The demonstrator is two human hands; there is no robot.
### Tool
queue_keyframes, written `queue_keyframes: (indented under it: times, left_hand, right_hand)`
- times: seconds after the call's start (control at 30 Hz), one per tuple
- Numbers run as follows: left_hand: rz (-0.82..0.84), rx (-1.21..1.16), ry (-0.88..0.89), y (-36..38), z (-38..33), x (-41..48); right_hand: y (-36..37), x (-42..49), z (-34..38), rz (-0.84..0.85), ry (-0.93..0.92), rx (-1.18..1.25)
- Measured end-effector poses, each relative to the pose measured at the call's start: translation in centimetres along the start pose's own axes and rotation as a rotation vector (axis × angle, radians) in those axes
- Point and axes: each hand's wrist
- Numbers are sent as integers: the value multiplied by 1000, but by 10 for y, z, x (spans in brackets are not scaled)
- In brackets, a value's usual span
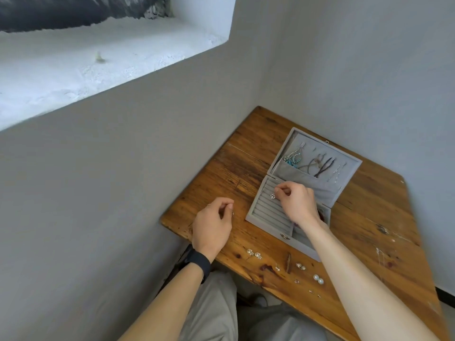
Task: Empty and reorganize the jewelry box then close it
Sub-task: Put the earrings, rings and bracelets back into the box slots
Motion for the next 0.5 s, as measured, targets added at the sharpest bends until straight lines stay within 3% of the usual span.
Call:
queue_keyframes:
  times: [0.5]
  left_hand:
    - [3,42,7,2,2,0]
  right_hand:
    - [-2,34,8,140,25,-210]
Point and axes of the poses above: each hand's wrist, its own x-axis towards the middle knuckle, its own y-axis out of the palm, z = x × y
